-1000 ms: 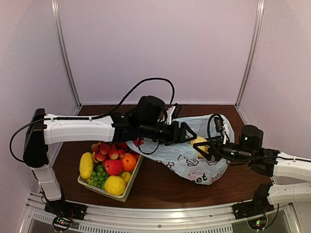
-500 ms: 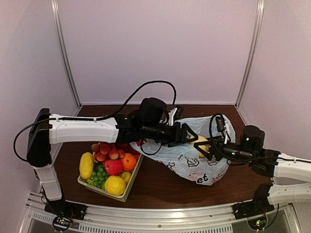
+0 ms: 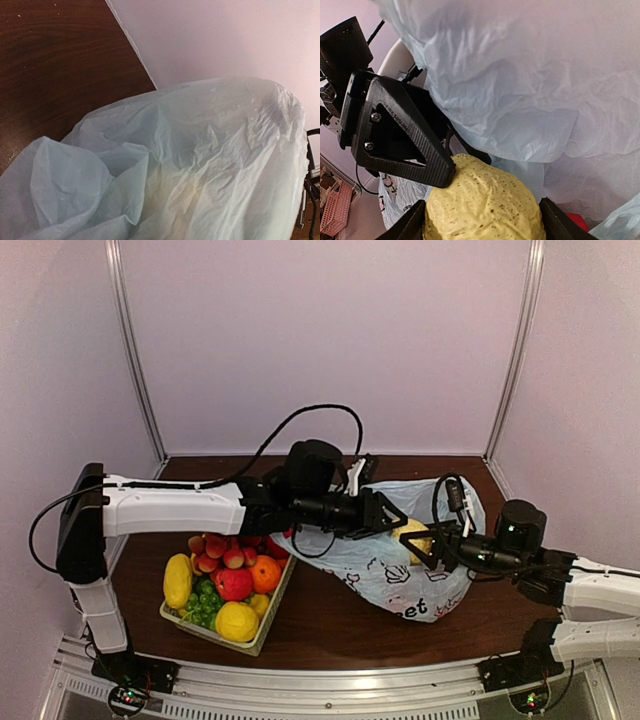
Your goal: Untie the knot of the plastic bag and take out the fruit
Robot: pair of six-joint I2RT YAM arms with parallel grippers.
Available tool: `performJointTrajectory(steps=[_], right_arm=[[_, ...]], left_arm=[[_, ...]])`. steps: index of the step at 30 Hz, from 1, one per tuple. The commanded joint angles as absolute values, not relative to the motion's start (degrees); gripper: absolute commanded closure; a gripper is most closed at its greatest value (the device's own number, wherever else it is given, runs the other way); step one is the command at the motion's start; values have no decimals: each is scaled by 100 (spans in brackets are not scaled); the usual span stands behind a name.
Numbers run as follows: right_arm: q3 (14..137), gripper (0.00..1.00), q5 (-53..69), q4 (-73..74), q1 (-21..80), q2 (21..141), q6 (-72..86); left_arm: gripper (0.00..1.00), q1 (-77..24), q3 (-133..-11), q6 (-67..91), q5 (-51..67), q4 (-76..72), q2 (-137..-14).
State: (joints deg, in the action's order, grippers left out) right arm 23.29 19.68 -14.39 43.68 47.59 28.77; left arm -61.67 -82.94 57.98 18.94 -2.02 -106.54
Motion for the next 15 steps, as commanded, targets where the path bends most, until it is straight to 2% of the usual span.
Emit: performJointTrajectory(steps=[1,4,8,13,15], right_arm=[[2320,33,1992,-1800,4386,4692,2909],[2296,30,1921,-1746,4386,4641,2909],[2234,23,1802,-1649,4386,4472,2917],[2216,3,1611,-1345,4386,4219,2891],[2263,1,1479,-1105,4386,4065,2858]], left_arm=[[66,-6180,-8312,5800,1951,-322,-10811],[73,-6194,-8302,5794,1892,-355,-10759],[76,-6196,-8241,5775,1818,-426,-10668],[78,-6193,-8190,5709,1722,-438,-10544],[78,-6196,-8125,5582,1636,-515,-10441]])
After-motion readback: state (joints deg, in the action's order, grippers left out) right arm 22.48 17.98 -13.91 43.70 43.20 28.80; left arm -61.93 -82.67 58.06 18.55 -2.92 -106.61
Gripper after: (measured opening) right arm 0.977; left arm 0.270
